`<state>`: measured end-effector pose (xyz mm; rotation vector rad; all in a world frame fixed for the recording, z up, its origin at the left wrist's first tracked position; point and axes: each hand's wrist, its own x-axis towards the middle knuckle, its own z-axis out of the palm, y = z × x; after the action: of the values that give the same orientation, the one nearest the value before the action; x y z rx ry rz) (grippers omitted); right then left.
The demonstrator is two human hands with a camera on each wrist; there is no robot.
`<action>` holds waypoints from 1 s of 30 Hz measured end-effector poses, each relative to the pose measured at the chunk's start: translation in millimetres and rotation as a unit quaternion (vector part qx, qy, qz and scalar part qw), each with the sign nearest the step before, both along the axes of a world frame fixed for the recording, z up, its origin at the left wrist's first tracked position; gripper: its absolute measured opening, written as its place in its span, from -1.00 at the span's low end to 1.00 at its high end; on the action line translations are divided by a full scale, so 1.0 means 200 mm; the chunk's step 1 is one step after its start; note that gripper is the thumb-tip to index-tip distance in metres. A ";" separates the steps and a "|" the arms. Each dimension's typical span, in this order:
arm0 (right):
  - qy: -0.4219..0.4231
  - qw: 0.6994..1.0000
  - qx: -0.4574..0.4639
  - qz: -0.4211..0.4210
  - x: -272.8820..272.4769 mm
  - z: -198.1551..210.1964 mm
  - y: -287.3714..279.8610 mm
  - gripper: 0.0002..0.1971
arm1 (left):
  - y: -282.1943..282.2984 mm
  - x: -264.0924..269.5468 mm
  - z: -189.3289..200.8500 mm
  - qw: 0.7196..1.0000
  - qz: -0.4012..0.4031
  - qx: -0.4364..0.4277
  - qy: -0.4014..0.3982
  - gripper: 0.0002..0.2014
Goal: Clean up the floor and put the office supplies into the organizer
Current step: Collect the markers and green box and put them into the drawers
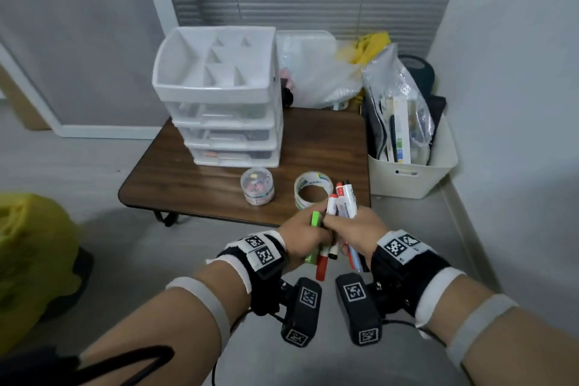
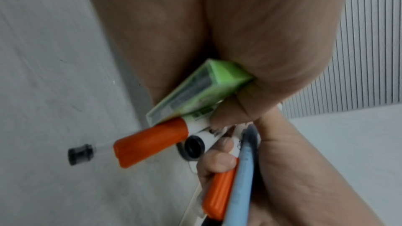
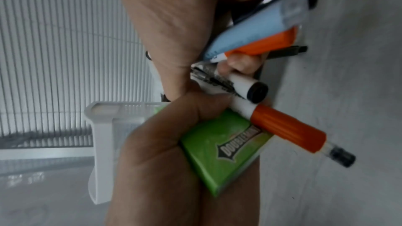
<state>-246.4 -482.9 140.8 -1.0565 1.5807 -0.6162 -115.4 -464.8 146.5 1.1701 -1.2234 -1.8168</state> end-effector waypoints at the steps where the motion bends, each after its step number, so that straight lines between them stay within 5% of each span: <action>1: 0.022 1.000 -0.007 0.006 0.04 0.04 -0.03 -0.73 | -0.03 0.05 0.04 1.000 0.005 0.008 0.009 -0.34; 6: 0.102 0.994 -0.040 0.005 0.19 0.24 -0.21 -0.80 | -0.21 0.25 0.17 0.996 0.024 0.079 0.045 -0.31; 10: 0.136 0.991 -0.018 0.005 0.31 0.40 -0.37 -0.80 | -0.36 0.50 0.24 0.988 0.053 0.142 0.038 -0.59; 16: 0.027 0.999 0.038 0.005 0.47 0.46 -0.54 -0.82 | -0.54 0.98 0.08 0.949 0.221 0.221 -0.034 -0.81; 18: -0.010 0.997 0.046 0.056 0.52 0.42 -0.56 -0.93 | -0.57 1.05 0.01 0.949 0.185 0.228 -0.111 -0.76; 23: 0.123 0.967 0.024 0.224 0.47 0.36 -0.62 -0.94 | -0.60 0.91 -0.05 0.955 0.018 0.297 0.000 -0.86; 27: 0.228 0.926 0.052 0.296 0.29 0.30 -0.63 -0.91 | -0.71 0.70 -0.11 0.955 0.044 0.293 0.023 -0.82; 30: 0.230 0.909 0.138 0.318 0.19 0.23 -0.57 -0.91 | -0.77 0.53 -0.12 0.958 0.073 0.274 0.032 -0.87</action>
<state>-207.9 -596.7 187.4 -1.4648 1.5200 0.3174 -9.4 -618.7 122.0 1.4361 -0.5819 -2.1249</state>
